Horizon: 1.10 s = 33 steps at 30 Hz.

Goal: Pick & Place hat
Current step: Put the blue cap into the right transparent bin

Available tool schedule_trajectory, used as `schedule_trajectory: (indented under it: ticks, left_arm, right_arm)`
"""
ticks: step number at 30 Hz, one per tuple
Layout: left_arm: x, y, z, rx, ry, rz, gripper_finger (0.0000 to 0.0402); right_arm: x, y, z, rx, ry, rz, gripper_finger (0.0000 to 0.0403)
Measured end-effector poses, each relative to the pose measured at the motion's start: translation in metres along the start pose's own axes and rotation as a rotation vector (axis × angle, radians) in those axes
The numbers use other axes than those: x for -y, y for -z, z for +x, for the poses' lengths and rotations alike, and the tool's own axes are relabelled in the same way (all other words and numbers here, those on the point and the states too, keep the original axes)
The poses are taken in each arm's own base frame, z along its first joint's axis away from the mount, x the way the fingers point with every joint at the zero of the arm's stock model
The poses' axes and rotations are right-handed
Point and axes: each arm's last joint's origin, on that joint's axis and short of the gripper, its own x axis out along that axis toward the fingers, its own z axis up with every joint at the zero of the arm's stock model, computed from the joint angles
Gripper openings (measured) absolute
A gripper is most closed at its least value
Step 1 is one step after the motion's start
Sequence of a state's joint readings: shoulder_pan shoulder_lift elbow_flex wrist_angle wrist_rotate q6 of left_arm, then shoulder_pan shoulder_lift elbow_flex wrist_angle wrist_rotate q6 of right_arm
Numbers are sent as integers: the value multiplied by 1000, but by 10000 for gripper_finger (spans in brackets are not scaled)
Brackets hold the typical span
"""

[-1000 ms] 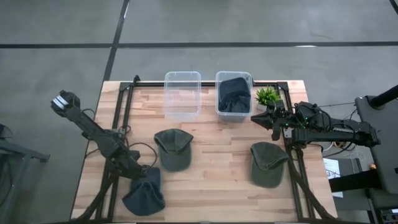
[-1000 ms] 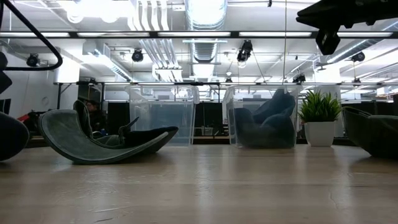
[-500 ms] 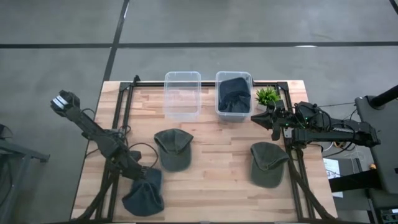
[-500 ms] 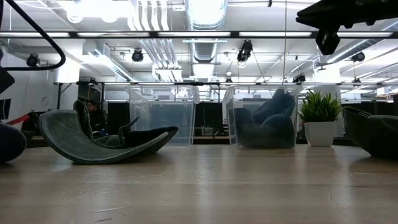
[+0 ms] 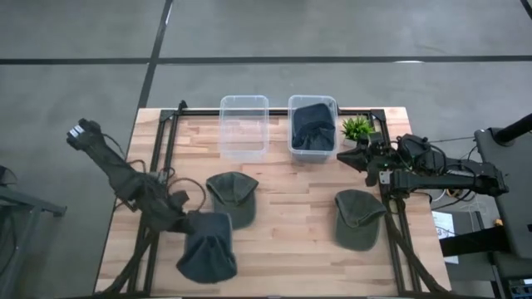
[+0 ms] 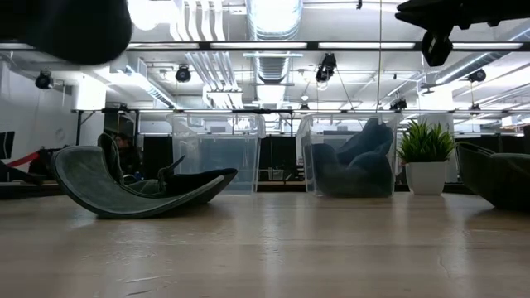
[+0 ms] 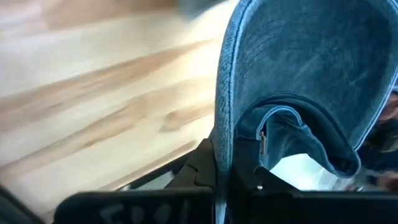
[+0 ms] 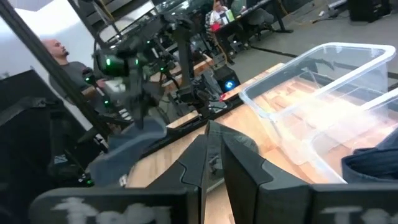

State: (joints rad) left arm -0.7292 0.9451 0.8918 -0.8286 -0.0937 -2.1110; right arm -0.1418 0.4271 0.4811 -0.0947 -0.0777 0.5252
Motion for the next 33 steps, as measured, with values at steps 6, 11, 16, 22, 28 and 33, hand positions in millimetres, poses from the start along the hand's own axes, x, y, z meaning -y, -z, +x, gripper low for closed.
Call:
schedule_trajectory:
  ticks: [6, 11, 16, 22, 28, 33]
  left_arm:
    - [29, -1, -34, 239, 56, 23, 6]
    - [58, -13, -36, 349, 31, 109, 6]
    - [94, -36, -35, 440, 11, 223, 6]
    - [134, -69, -34, 518, -33, 367, 6]
    - [162, -100, -28, 558, -98, 450, 6]
    - [178, -117, -25, 600, -125, 472, 6]
  right_arm:
    - [0, 1, 6, -40, -20, 74, 48]
    - [1, 5, 23, -116, -68, 130, 75]
    - [0, 5, 43, -129, -158, 173, 115]
    - [-7, -8, 61, -150, -199, 138, 146]
    - [-18, -31, 79, -163, -162, 13, 151]
    - [-19, -41, 90, -299, 46, -70, 141]
